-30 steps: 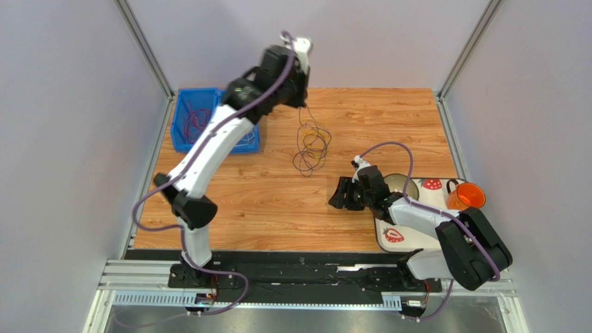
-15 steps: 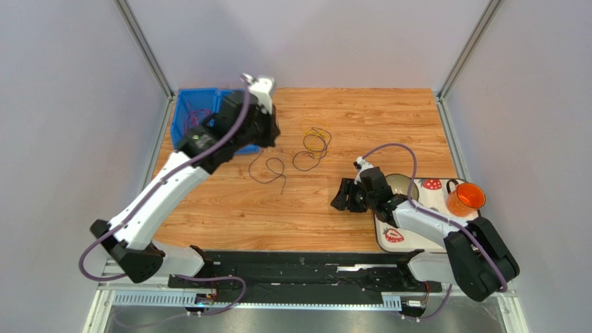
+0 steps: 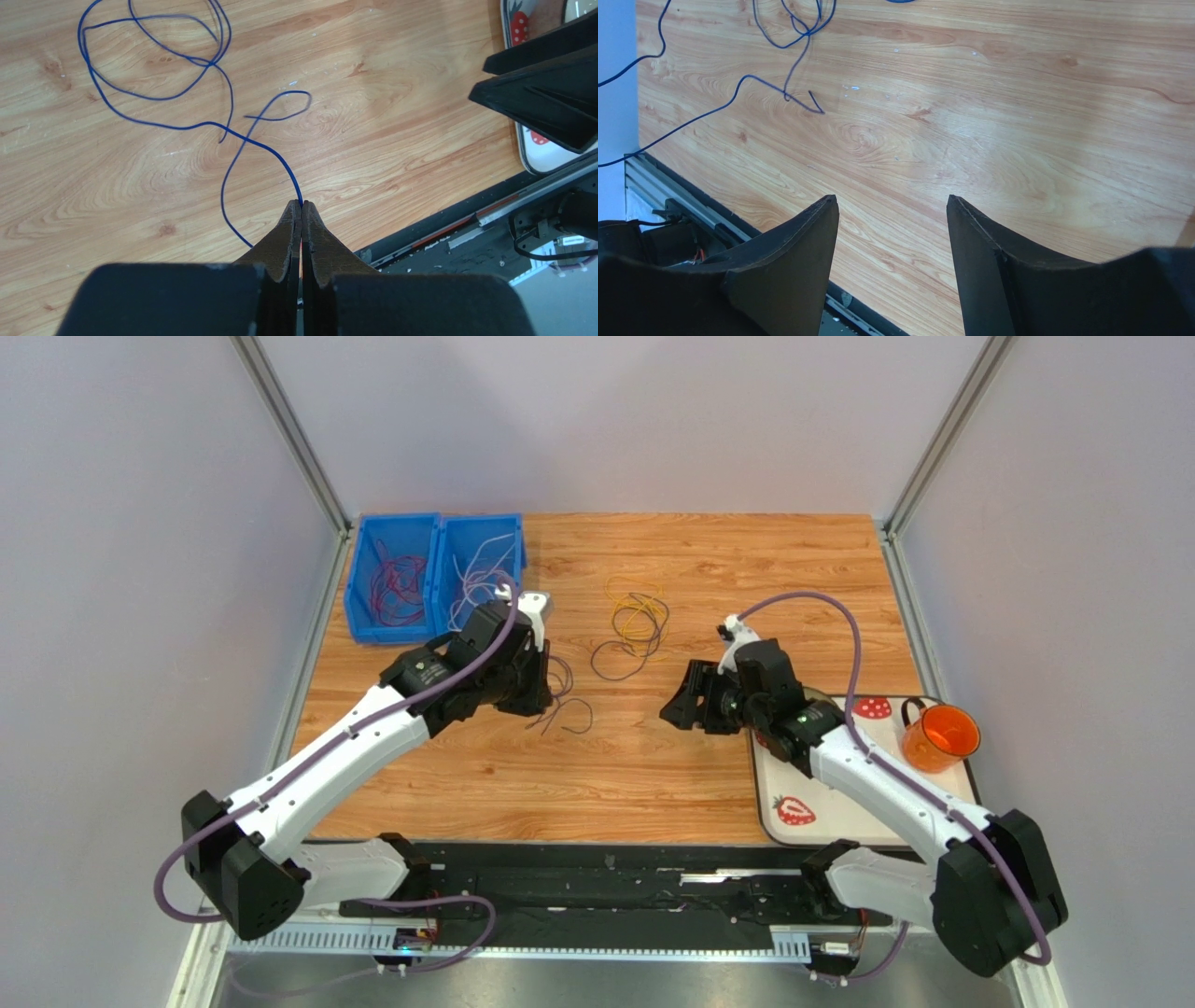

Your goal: Untangle the cables

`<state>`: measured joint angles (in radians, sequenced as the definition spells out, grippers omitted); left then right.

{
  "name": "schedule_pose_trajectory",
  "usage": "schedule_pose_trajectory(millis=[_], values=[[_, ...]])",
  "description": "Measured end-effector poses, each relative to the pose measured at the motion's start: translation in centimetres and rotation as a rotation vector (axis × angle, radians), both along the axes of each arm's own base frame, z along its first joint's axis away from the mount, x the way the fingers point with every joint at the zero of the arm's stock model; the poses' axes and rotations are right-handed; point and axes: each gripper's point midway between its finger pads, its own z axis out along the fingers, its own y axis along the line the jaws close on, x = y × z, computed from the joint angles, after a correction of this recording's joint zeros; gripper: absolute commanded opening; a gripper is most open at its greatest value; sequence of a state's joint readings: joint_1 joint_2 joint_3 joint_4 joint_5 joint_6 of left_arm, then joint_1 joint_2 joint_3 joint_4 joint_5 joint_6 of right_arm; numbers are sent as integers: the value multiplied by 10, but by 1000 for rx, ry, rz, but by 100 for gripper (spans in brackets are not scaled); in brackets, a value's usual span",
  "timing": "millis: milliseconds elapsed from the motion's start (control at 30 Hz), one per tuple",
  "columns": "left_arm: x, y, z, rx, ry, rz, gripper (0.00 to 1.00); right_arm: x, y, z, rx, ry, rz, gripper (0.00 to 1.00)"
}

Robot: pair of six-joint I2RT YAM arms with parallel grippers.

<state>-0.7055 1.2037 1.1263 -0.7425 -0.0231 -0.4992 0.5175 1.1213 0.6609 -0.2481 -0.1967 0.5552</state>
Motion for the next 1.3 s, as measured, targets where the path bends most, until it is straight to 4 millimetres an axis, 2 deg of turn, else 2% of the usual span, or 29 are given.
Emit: schedule_pose_trajectory(millis=[100, 200, 267, 400, 467, 533, 633, 767, 867, 1033, 1233, 1300], values=[[-1, 0, 8, -17, -16, -2, 0, 4, 16, 2, 5, 28, 37, 63], [-2, 1, 24, -31, -42, -7, 0, 9, 39, 0, -8, 69, 81, 63], [-4, 6, 43, -44, -78, -6, 0, 15, 58, 0, -20, 93, 109, 62], [-10, 22, 98, -89, -209, 4, 0, 34, 94, -3, -55, 136, 144, 62], [-16, 31, 114, -102, -257, 12, 0, 46, 111, -5, -77, 151, 149, 62], [-23, 44, 119, -93, -280, 23, 0, 59, 130, -11, -107, 165, 150, 63], [-31, 59, 111, -62, -293, 40, 0, 70, 151, -23, -168, 194, 146, 63], [-42, 75, 82, 2, -260, 48, 0, 79, 178, -41, -236, 218, 147, 64], [-47, 82, 62, 45, -228, 48, 0, 79, 194, -52, -268, 234, 155, 64], [-52, 87, 43, 74, -204, 46, 0, 72, 218, -71, -317, 258, 172, 61], [-57, 93, 40, 69, -218, 51, 0, 64, 226, -89, -377, 267, 165, 51], [-58, 94, 41, 65, -225, 51, 0, 66, 226, -91, -387, 264, 153, 38]])
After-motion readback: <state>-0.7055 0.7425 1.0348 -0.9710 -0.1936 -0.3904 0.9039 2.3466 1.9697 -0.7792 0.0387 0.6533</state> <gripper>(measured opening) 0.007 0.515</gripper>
